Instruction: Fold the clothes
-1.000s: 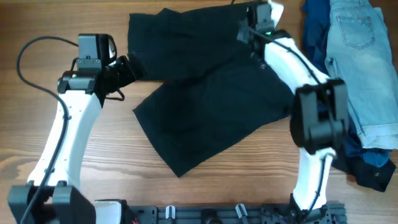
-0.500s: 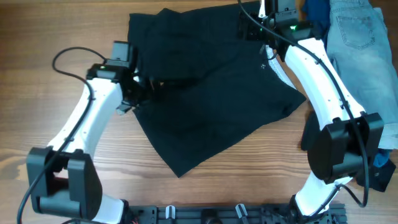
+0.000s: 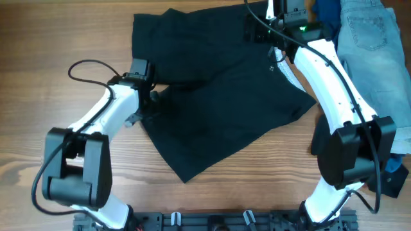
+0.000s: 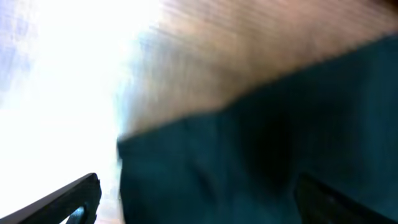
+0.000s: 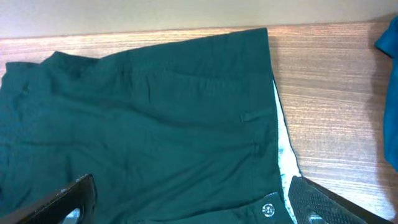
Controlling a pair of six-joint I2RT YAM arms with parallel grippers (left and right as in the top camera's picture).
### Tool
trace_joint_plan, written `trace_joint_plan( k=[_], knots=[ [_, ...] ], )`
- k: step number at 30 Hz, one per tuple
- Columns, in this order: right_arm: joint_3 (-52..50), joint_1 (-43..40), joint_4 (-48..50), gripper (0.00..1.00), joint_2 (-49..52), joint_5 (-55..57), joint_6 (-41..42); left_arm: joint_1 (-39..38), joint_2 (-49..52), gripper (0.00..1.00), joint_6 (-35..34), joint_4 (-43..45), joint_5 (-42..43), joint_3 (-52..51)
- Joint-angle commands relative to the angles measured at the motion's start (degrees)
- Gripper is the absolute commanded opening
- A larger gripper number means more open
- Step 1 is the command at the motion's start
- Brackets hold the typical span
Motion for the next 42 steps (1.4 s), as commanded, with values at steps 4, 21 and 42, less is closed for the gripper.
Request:
trace_joint_plan(
  k=[4,21,42],
  knots=[
    [0.1,-0.2,-0.8,1.00,-0.2,-1.1,-0.9,0.2,4.4,0.79,2.6,3.4,-0.9,-1.4],
    [0.1,-0.2,-1.0,1.00,-0.2,-1.1,-0.9,1.7,4.4,0.04,11.0,8.3,-21.7,-1.4],
    [-0.4,-0.2,-0.9,1.00,0.2,-5.6,-0.7,10.2,0.7,1.00,16.5,24.3,-21.9,-1.3]
  ],
)
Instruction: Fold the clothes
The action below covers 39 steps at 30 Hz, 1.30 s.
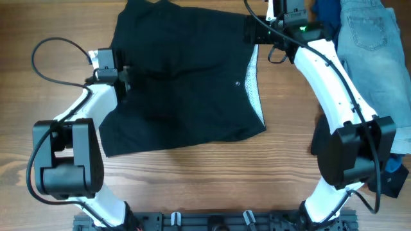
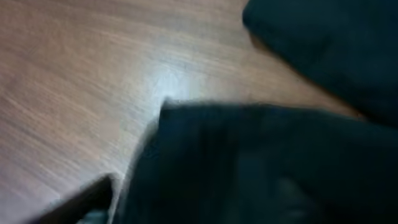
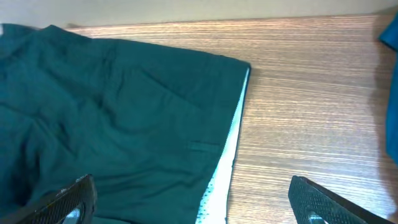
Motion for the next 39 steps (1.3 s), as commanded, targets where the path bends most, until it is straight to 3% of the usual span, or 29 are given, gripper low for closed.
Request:
trace_joint_plan(
  k=[1,6,14,18,26,32,39],
  knots=[
    [-0.4,-0.2,0.0,1.00,0.1,-5.4,-0.5,-1.7,-4.1,1.00,0.3,-3.7,-1.1,0.0],
    [-0.3,-0.2,-2.8,1.00,-1.9,-7.0,-0.6,-3.3,-13.0,1.00,-1.7,-12.7,1.1,0.0],
    [-0.3,-0.2,-19.8,1.00,-6.0,-7.0,2.5,-3.5,-31.2,1.00,-19.8,-31.3,20.7,0.0],
    [-1.3,-0.2,-28.2,1.00,-6.0,-7.0,4.5,-3.9,-33.4,1.00,-23.7,-37.4,26.7,0.0],
    [-9.8,1.8,-30.2,1.00,-6.0,-10.3,5.5,-5.1,-32.0,1.00,-31.5,-44.5,25.7,-4.2],
    [-21.6,5.1,-24.6,1.00,-5.9,-10.5,5.5,-5.1,-32.0,1.00,-36.8,-44.0,25.4,-12.7],
    [-29.0,6.8,-16.4,1.00,-5.9,-10.5,4.8,-5.0,-31.9,1.00,-37.8,-39.0,16.6,-16.2]
  ],
)
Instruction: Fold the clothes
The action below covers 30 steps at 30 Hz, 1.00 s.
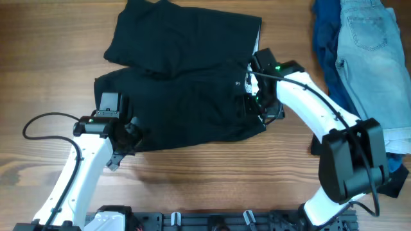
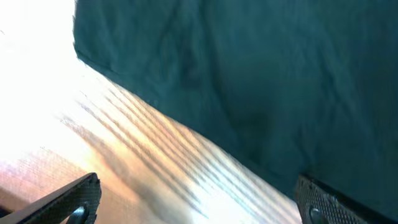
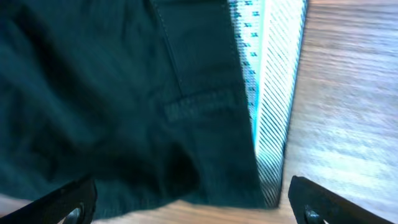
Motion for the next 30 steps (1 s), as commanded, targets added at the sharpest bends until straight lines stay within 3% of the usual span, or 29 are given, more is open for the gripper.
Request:
trace_joint_plan(
  k=[1,6,17,27,29,30],
  knots=[
    [-3.3,0.5,3.0,1.00,-0.7,-1.0,0.3,-0.1,0.3,1.00,-1.7,3.1,-5.5,-1.1],
    [-5.7,0.5,5.2,1.00,-0.7,-1.0,0.2,-0.1,0.6,1.00,1.6,7.0,-6.8,-2.8],
    [-6.3,0.5,6.9,0.99,-0.7,-0.8,0.3,-0.1,5.1,0.99,1.6,10.5,-8.4,-7.0],
    [-8.2,0.5,8.3,0.87,-0.7,-0.6,0.3,-0.1,10.3,0.81,1.6,16.2,-9.1,-7.3],
    [-9.4,0.5,8.8,0.84,-0.7,-0.6,0.7,-0.1,11.0,0.71,1.6,16.3,-9.1,-7.3],
    [-9.6,0.5,8.9,0.82,-0.7,-0.6,0.8,-0.1,11.3,0.70,1.6,16.2,-9.1,-7.3]
  ],
)
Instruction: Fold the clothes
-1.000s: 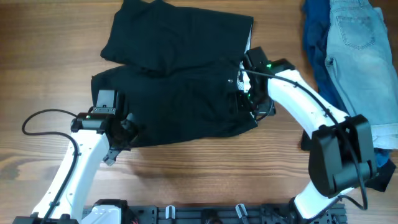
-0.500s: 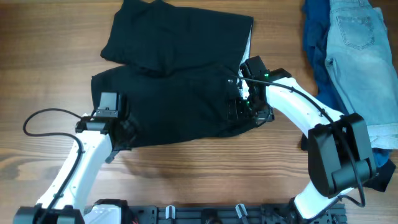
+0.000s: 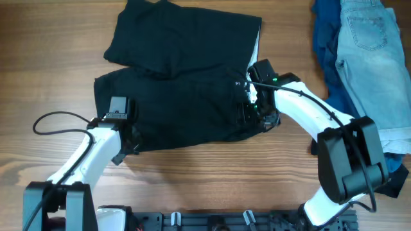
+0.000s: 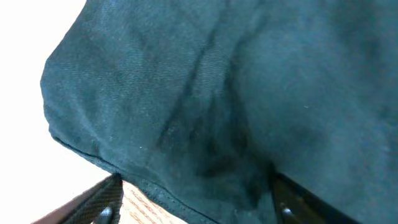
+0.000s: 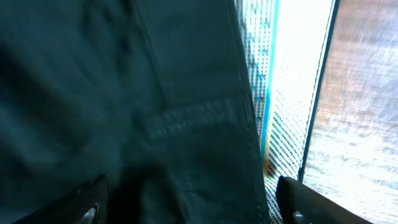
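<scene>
Black shorts [image 3: 180, 83] lie spread on the wooden table [image 3: 51, 45], an upper layer overlapping the lower part. My left gripper [image 3: 125, 138] sits at their lower left corner. In the left wrist view it [image 4: 196, 205] is open, with the dark hem [image 4: 186, 124] between its fingers. My right gripper [image 3: 262, 119] is at the lower right corner by the waistband. Its jaws [image 5: 189, 202] are open over black cloth [image 5: 124, 93], beside the striped white lining [image 5: 283, 124].
Light blue jeans [image 3: 366, 58] and a darker blue garment [image 3: 324, 25] lie piled at the right edge of the table. The left arm's cable [image 3: 58, 122] loops over the wood left of the shorts.
Both grippers have come closer onto the lower corners of the shorts. Cloth now fills both wrist views and lies between the fingers. The shorts have not visibly moved.
The shorts first lay skewed, my left gripper at their left edge and my right at the top right. Then they lay squarer and further left. Later an upper layer overlapped them, with both grippers open near the lower corners, where they are now.
</scene>
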Controlling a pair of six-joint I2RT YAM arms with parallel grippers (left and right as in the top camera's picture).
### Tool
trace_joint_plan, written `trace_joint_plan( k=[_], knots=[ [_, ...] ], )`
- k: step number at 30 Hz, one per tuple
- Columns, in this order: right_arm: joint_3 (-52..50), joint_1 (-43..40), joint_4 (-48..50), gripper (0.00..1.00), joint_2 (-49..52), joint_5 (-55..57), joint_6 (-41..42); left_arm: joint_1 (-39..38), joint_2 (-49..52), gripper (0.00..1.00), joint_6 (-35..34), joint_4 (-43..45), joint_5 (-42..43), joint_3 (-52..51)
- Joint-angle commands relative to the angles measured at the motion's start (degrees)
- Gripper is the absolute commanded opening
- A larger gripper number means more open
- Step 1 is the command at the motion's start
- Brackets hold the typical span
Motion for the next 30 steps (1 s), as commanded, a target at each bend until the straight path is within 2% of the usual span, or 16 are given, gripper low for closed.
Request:
trace_joint_plan(
  k=[1,5,8,10,11,12,14,16,21,30],
  knots=[
    [-1.9,0.2,0.5,0.79,-0.7,-0.4,0.8,-0.1,1.8,0.69,0.2,0.2,-1.2,-0.4],
    [-1.9,0.2,0.5,0.62,-0.7,-0.4,1.1,-0.1,2.5,0.59,0.2,0.5,-1.9,-0.4],
    [-1.9,0.2,0.5,0.45,-0.7,-0.4,1.6,-0.1,2.5,0.31,0.2,1.1,-2.5,-0.4],
    [-1.9,0.2,0.5,0.33,-0.7,-0.2,2.4,-0.1,2.5,0.25,0.2,1.8,-2.6,-0.4],
    [-1.9,0.2,0.5,0.29,-0.7,-0.2,2.4,-0.1,2.5,0.18,0.2,2.1,-2.6,-0.4],
    [-1.9,0.2,0.5,0.21,-0.7,-0.2,2.4,-0.1,2.5,0.05,0.2,2.6,-2.8,-0.4],
    [-1.9,0.2,0.6,0.10,-0.7,-0.2,2.4,-0.1,2.5,0.04,0.2,3.7,-3.4,-0.4],
    [-1.9,0.1,0.7,0.04,-0.8,-0.2,2.4,-0.1,2.5,0.04,0.3,4.2,-4.1,-0.4],
    [-1.8,-1.5,0.3,0.04,-3.6,-0.3,2.3,-0.1,1.7,0.04,3.3,4.0,-3.5,-0.3],
    [-1.8,-3.7,-2.9,0.05,-15.0,-0.3,0.8,-0.1,-7.0,0.04,3.3,-4.3,-2.6,3.6]
  ],
)
